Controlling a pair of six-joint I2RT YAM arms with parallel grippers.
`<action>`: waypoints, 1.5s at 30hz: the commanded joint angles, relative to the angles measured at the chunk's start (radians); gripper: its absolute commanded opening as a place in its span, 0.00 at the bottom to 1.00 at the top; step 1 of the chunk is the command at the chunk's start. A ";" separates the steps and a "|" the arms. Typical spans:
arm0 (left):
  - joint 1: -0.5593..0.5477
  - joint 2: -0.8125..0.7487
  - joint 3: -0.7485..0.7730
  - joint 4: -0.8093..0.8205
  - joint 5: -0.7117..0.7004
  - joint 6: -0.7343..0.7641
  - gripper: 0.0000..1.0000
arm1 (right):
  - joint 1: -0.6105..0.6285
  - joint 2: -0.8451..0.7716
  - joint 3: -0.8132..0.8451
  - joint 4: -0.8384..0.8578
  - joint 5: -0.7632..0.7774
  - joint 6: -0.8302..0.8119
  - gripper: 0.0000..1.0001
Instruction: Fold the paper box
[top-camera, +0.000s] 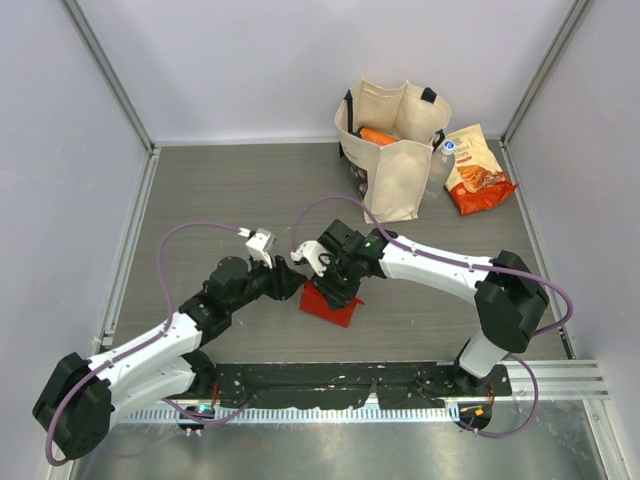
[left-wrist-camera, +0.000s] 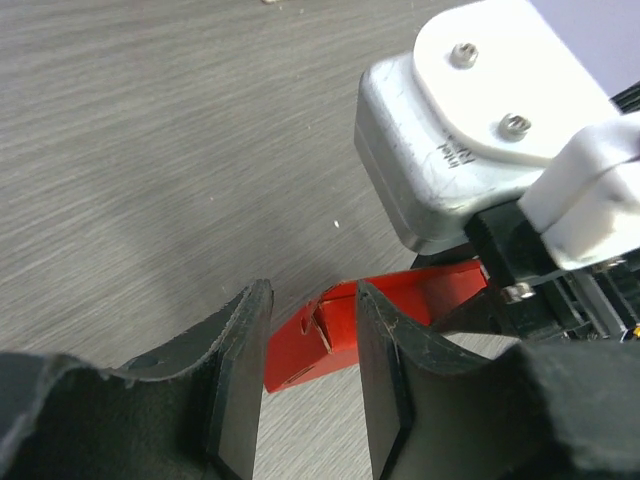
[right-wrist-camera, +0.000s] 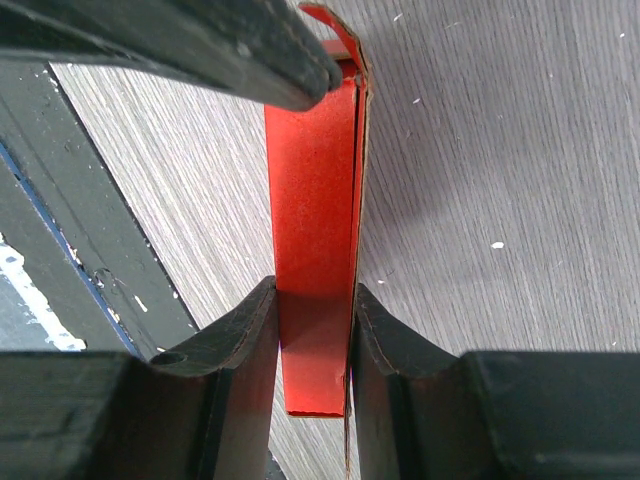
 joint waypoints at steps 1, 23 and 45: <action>-0.006 0.063 0.043 0.025 0.049 0.016 0.42 | -0.001 -0.024 0.023 0.018 -0.021 -0.010 0.25; -0.007 0.059 0.053 0.023 0.026 0.025 0.31 | -0.001 -0.020 0.020 0.027 -0.040 0.003 0.24; -0.150 0.037 0.046 -0.026 -0.190 0.074 0.07 | -0.001 -0.007 0.052 0.051 0.022 0.019 0.24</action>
